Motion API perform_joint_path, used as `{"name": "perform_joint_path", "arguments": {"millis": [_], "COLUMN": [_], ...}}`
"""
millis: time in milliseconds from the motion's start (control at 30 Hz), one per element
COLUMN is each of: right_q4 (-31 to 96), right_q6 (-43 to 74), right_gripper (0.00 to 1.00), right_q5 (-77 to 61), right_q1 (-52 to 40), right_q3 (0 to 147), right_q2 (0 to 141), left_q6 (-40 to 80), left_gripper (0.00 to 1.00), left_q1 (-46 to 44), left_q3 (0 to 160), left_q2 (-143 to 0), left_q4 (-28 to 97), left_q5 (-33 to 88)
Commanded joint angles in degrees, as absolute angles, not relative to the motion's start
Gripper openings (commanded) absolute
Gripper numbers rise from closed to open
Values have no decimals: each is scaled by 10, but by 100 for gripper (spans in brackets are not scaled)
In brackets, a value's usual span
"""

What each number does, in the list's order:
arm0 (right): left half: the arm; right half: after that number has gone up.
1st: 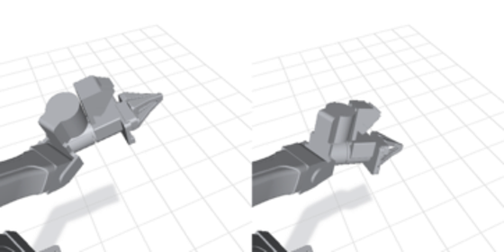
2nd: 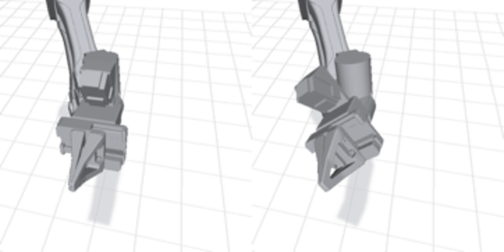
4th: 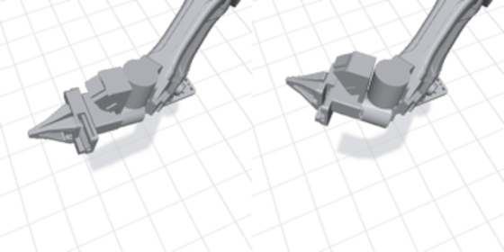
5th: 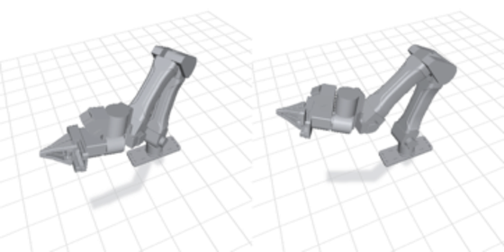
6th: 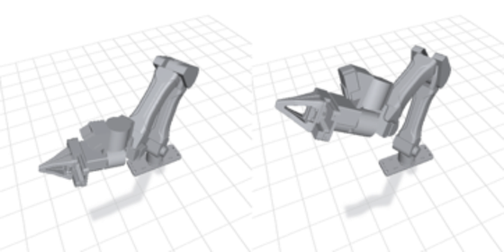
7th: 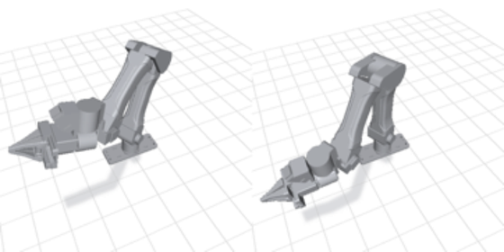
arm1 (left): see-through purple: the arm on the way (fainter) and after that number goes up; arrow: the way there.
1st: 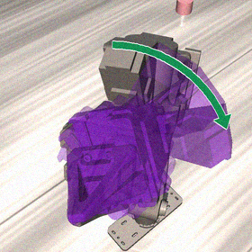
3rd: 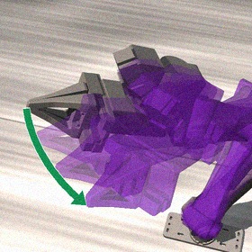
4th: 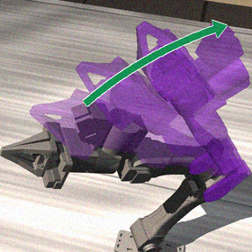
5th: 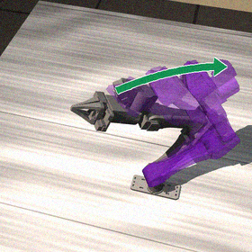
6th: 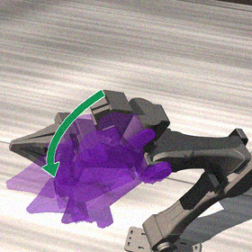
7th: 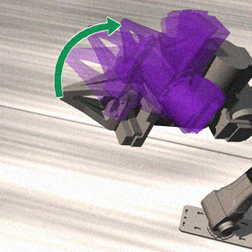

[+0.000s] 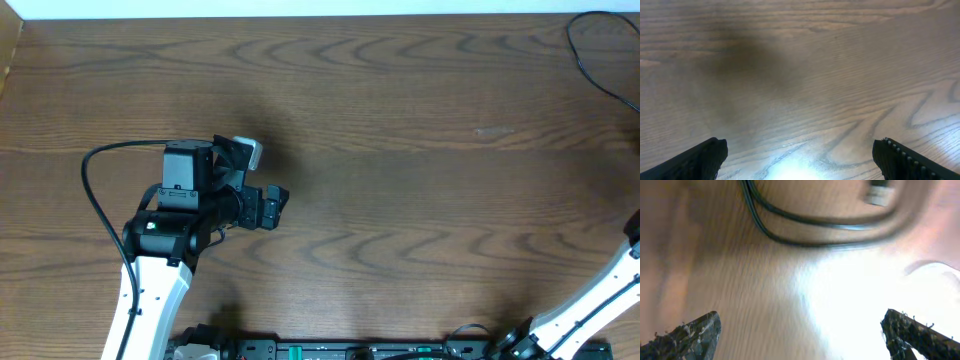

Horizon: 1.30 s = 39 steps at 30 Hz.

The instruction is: Untangle cables

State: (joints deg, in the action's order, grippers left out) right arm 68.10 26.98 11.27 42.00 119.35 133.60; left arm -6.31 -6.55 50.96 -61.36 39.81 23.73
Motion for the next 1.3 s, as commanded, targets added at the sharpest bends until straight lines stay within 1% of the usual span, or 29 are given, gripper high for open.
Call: {"name": "perform_joint_path", "arguments": {"millis": [0, 167, 233, 367, 433, 533, 567, 633, 667, 700, 800, 900, 1033, 1133, 1267], "right_q4": [717, 804, 838, 878, 880, 855, 851, 823, 802, 792, 776, 766, 780, 795, 806], "right_q6": [336, 408, 441, 453, 431, 338, 335, 277, 227, 209, 206, 137, 121, 75, 60], "right_gripper": [99, 99, 99, 99, 99, 99, 99, 99, 99, 99, 99, 99, 99, 99, 99], "right_q5": [190, 304, 317, 305, 285, 257, 250, 196, 149, 124, 105, 49, -3, -70, -121], "right_q1": [420, 420, 422, 422, 418, 405, 402, 397, 394, 392, 390, 390, 391, 391, 389], "right_q3": [1195, 1195, 1195, 1195, 1195, 1195, 1195, 1195, 1195, 1195, 1195, 1195, 1195, 1195, 1195], "right_q2": [1245, 1178, 1157, 1127, 1117, 1097, 1092, 1080, 1072, 1066, 1047, 1033, 1020, 1018, 1018], "left_q6": [-73, -73, -72, -72, -62, -18, -16, -16, -16, -16, -16, -14, -14, -15, -15], "left_gripper": [98, 98, 98, 98, 98, 98, 98, 98, 98, 98, 98, 98, 98, 98, 97], "left_q1": [-68, -68, -69, -68, -68, -68, -68, -69, -68, -68, -69, -69, -68, -68, -68], "left_q3": [507, 507, 507, 507, 507, 507, 507, 507, 507, 507, 507, 507, 507, 507, 507], "left_q2": [-613, -613, -613, -613, -613, -613, -613, -613, -613, -612, -605, -588, -548, -510, -472], "left_q4": [393, 375, 367, 359, 361, 359, 359, 359, 359, 359, 364, 374, 389, 409, 435], "left_q5": [249, 264, 266, 263, 252, 212, 202, 182, 174, 171, 171, 171, 171, 168, 120]}}
